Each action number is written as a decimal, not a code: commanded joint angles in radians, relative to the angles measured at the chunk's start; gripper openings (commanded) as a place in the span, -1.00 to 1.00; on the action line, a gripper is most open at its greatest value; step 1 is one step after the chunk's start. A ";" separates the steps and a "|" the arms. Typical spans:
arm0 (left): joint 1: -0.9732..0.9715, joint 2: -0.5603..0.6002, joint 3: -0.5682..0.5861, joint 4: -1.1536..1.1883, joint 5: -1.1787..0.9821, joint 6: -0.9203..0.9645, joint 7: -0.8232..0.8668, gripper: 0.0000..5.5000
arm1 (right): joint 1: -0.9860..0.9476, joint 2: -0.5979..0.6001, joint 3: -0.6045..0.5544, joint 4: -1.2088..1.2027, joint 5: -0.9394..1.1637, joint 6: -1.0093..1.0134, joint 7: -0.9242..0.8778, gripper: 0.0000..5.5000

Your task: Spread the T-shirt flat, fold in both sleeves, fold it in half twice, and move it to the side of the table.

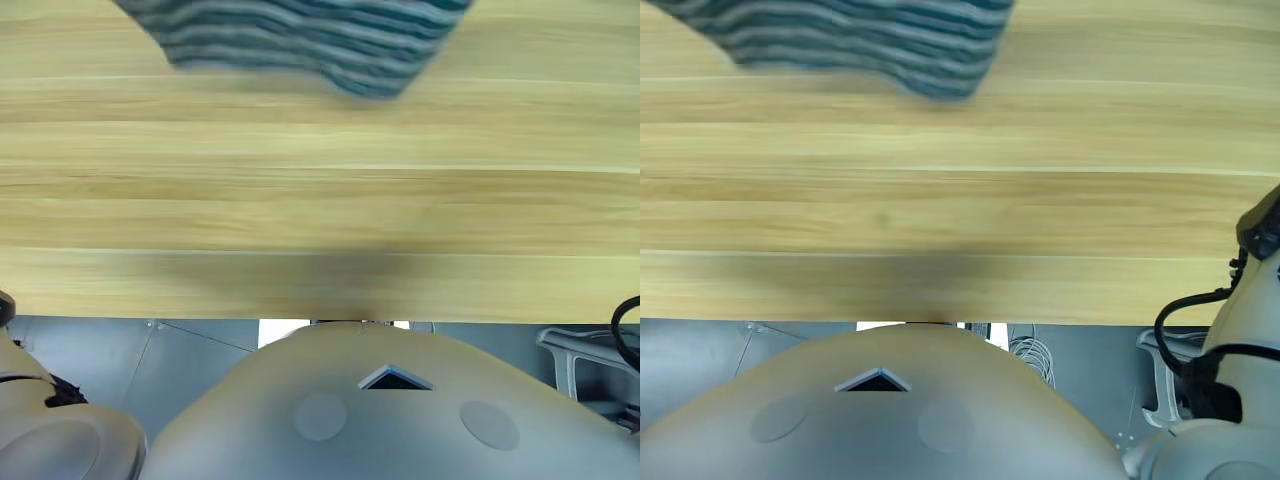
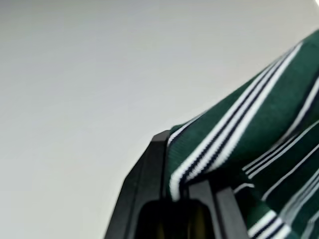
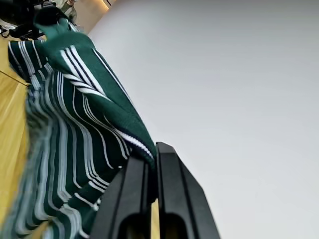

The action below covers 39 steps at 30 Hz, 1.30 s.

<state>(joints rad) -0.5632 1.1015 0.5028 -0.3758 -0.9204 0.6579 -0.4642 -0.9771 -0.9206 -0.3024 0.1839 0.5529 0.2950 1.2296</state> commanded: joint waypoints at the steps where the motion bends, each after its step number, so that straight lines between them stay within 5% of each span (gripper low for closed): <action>1: -0.217 -0.124 -0.347 0.399 0.188 0.037 -0.124 -1.00 | -0.126 0.112 0.162 0.388 -0.185 -0.071 -0.071 -1.00; 3: -0.482 -0.267 -0.545 0.856 0.415 -0.079 -0.209 -1.00 | -0.313 0.236 0.251 0.733 -0.329 -0.163 -0.202 -1.00; 6: -0.878 -0.454 -0.648 1.419 0.657 -0.322 -0.058 -1.00 | -0.585 0.382 0.286 1.030 -0.453 -0.226 -0.560 -1.00; 10: -1.151 -0.521 -0.665 1.606 0.756 -0.471 0.134 -1.00 | -0.816 0.446 0.226 1.122 -0.454 -0.257 -0.834 -1.00; 15: -1.295 -0.513 -0.654 1.689 0.837 -0.548 0.213 -1.00 | -0.873 0.481 0.232 1.160 -0.513 -0.278 -0.879 -1.00; 21: -1.112 -0.564 -0.635 1.749 0.941 -0.582 0.139 -1.00 | -0.568 0.503 0.260 1.196 -0.614 -0.293 -0.778 -1.00; 28: -0.499 -0.736 -0.715 1.723 1.043 -0.671 -0.195 -1.00 | -0.076 0.537 0.259 1.186 -0.636 -0.393 -0.542 -1.00; 33: -0.295 -0.617 -0.681 1.497 1.002 -0.680 -0.446 -1.00 | 0.063 0.489 0.237 1.164 -0.625 -0.454 -0.398 -1.00; 39: -0.143 -0.475 -0.532 0.937 0.854 -0.445 -0.511 -1.00 | 0.109 0.448 0.206 1.149 -0.613 -0.490 -0.310 -1.00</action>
<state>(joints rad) -0.7769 0.5828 -0.0719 0.7464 -0.0133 0.1254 -0.9644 -0.8982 -0.4461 -0.0906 1.3507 -0.0729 -0.1674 0.8740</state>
